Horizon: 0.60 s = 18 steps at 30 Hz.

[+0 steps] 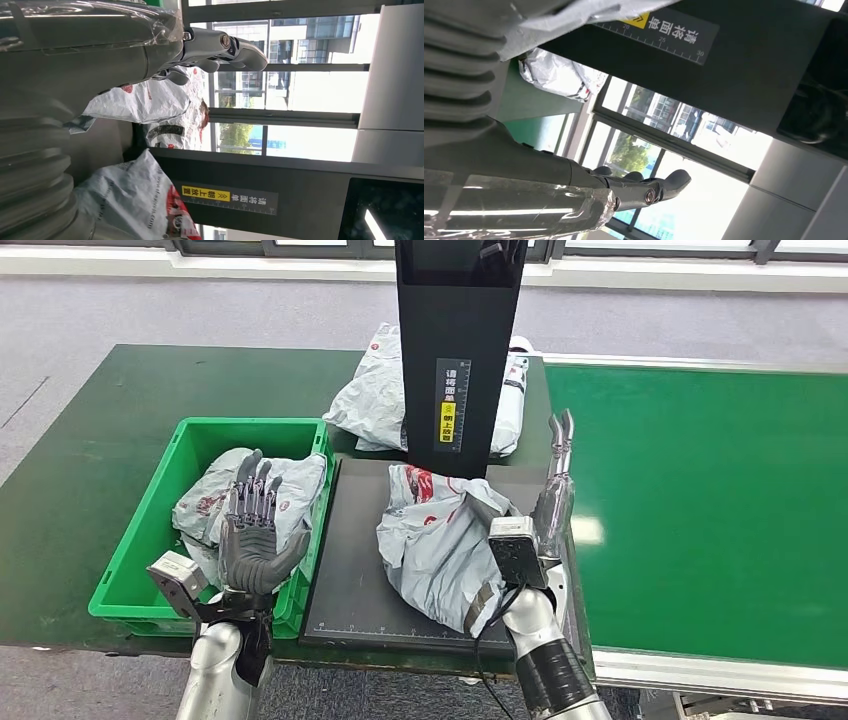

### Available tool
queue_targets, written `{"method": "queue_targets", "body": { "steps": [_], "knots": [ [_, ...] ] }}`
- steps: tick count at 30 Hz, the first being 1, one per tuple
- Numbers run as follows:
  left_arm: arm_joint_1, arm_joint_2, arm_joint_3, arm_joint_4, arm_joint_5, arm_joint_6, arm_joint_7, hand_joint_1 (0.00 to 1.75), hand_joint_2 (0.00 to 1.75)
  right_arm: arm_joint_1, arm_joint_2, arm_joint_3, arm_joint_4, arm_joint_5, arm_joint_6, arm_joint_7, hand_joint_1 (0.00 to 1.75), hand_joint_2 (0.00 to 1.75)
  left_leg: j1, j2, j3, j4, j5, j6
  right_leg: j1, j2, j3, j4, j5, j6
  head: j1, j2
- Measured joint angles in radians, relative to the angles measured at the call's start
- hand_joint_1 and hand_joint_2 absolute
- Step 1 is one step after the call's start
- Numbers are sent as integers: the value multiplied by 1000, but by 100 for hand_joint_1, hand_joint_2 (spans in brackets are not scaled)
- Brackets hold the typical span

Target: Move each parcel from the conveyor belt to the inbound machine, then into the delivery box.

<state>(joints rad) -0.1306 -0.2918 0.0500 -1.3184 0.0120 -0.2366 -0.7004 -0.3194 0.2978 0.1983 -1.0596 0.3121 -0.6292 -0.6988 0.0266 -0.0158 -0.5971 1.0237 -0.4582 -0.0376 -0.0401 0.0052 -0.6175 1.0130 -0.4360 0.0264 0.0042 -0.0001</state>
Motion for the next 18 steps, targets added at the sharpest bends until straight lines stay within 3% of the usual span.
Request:
{"method": "queue_targets", "body": {
  "steps": [18],
  "knots": [
    [0, 0, -1, -7, -32, 0, 0, 0, 175, 3, -24, 18, -16, -8, -16, 0, 0, 175, 0, 0, 0, 0, 0, 0, 0, 0, 0, 0, 0, 0, 0, 0]
  ]
}}
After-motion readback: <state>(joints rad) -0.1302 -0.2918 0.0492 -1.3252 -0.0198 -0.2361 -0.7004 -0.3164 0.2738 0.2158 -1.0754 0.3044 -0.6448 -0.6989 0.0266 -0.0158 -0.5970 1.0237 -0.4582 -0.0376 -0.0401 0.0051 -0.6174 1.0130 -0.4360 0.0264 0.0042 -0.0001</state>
